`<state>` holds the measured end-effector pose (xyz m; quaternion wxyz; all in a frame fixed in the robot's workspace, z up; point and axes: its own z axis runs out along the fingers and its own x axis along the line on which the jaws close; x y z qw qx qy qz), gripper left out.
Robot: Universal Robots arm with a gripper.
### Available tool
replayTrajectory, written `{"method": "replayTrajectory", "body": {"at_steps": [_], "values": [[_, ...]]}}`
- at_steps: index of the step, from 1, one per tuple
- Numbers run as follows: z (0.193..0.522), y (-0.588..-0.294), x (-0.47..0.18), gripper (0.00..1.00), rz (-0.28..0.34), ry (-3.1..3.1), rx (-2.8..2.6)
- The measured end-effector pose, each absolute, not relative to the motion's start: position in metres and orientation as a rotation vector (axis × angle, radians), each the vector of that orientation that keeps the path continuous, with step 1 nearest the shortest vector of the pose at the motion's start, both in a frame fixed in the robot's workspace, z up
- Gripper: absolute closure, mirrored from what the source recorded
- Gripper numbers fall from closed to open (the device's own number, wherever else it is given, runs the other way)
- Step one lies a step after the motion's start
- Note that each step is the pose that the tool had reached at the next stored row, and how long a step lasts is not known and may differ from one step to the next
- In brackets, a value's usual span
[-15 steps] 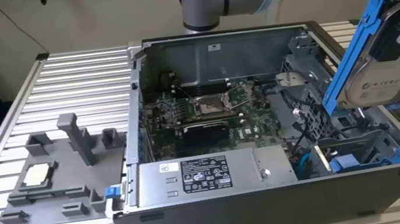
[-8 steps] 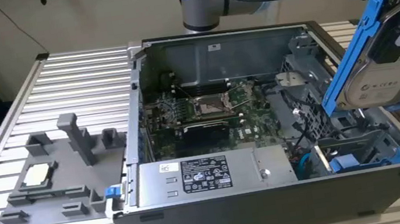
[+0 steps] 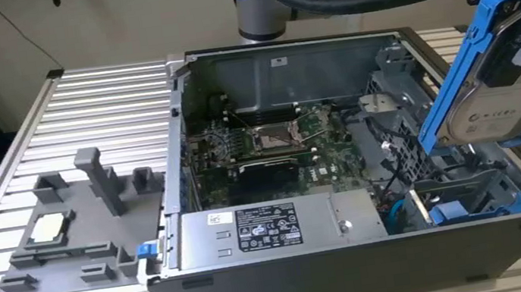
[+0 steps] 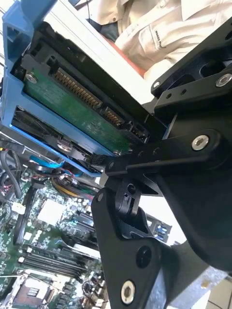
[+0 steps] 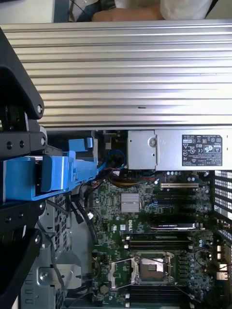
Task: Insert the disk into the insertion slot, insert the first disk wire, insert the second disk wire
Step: 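Insert the disk into the insertion slot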
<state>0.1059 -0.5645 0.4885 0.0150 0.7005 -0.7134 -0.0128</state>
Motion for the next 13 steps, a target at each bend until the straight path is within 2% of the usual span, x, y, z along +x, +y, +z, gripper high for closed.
{"method": "replayTrajectory", "body": {"at_steps": [13], "values": [[0.4806,-0.5668,0.1061,0.67,-0.04,-2.22,2.18]]}}
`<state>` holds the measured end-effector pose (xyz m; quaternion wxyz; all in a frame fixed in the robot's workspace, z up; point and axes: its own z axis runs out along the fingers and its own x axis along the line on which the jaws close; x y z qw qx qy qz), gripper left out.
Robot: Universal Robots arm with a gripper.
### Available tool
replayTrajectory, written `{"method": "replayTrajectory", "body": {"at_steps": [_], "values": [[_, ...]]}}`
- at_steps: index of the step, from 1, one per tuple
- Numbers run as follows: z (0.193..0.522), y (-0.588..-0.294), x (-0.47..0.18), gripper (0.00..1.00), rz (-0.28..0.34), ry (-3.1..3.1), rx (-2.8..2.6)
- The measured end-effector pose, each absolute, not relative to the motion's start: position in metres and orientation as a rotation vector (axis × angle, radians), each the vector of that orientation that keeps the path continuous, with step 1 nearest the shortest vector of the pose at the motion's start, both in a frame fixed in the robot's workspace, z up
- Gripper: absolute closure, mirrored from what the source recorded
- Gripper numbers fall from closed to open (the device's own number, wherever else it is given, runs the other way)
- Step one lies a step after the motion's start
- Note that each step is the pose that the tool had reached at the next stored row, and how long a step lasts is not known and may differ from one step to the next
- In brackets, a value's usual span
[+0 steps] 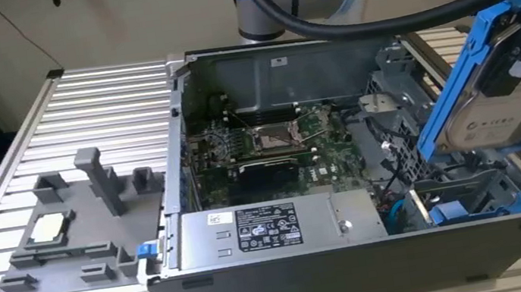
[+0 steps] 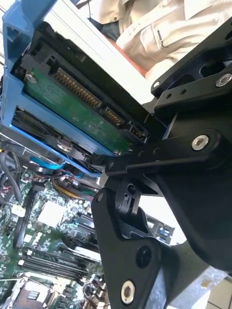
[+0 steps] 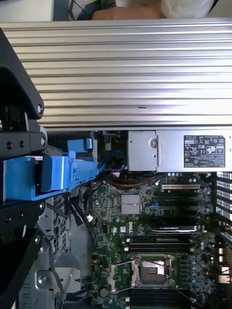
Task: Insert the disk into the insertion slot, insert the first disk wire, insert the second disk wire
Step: 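Insert the disk into the insertion slot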
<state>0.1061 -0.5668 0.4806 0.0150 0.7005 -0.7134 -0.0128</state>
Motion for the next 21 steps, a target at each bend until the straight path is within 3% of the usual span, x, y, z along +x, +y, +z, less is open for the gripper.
{"method": "replayTrajectory", "body": {"at_steps": [21], "values": [[0.464,-0.574,0.11,0.67,-0.04,-2.22,2.18]]}}
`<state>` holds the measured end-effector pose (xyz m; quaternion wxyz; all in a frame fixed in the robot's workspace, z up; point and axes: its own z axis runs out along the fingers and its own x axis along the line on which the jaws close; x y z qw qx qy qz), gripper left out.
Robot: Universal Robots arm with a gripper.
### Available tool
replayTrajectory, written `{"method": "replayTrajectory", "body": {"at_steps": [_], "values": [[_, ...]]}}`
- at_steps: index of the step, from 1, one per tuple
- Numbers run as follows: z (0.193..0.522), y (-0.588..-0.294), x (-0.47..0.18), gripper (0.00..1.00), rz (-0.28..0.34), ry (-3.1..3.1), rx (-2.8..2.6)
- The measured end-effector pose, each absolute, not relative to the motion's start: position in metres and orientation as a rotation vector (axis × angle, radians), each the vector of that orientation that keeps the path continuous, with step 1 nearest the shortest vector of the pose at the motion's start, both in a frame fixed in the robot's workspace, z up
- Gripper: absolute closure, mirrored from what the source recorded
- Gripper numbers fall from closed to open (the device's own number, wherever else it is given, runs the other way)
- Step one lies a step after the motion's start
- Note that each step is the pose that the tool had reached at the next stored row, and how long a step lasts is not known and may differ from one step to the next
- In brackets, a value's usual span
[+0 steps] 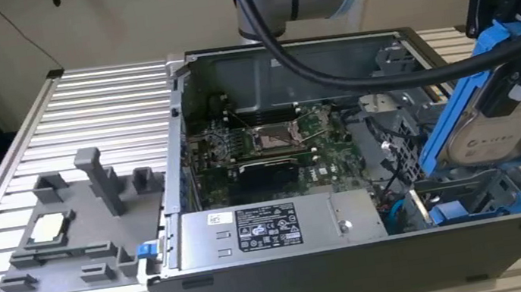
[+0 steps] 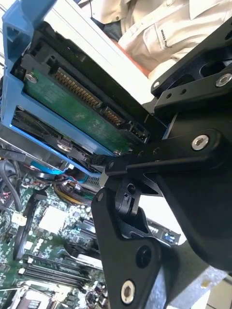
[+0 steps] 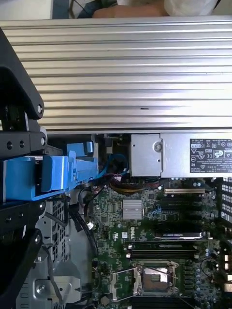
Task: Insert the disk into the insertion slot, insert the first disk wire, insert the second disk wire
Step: 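Insert the disk into the insertion slot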
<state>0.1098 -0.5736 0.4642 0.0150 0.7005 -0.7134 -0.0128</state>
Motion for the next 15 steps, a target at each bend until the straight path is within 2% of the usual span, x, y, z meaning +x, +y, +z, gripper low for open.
{"method": "replayTrajectory", "body": {"at_steps": [15], "values": [[0.449,-0.574,0.112,0.67,-0.04,-2.219,2.181]]}}
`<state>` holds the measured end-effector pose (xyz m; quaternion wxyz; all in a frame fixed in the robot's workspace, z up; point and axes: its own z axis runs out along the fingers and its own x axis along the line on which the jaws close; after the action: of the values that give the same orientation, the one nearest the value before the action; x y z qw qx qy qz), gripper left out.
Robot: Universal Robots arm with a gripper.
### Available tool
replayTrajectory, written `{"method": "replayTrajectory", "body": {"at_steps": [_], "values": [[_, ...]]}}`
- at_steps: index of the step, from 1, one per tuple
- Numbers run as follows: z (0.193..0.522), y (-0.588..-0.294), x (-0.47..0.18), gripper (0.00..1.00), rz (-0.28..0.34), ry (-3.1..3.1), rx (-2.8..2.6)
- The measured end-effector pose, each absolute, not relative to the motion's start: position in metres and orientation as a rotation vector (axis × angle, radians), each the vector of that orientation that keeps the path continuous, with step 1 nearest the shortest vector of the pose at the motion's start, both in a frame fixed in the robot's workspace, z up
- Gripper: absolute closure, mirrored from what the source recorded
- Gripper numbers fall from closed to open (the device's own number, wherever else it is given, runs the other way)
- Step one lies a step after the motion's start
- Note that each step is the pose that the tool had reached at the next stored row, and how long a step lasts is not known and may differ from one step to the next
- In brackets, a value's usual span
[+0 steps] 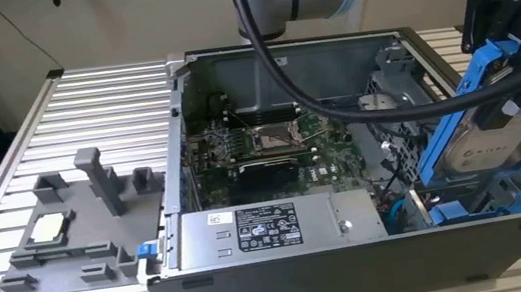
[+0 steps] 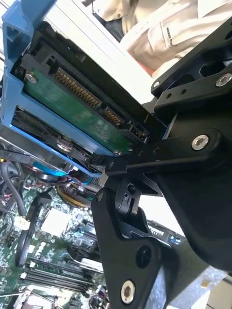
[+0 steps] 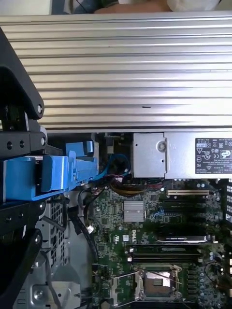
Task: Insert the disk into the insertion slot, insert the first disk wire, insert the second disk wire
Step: 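Insert the disk into the insertion slot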
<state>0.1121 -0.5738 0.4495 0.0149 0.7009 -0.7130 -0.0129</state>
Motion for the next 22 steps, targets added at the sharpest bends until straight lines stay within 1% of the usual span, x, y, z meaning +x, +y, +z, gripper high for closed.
{"method": "replayTrajectory", "body": {"at_steps": [22], "values": [[0.421,-0.574,0.119,0.67,-0.04,-2.209,2.191]]}}
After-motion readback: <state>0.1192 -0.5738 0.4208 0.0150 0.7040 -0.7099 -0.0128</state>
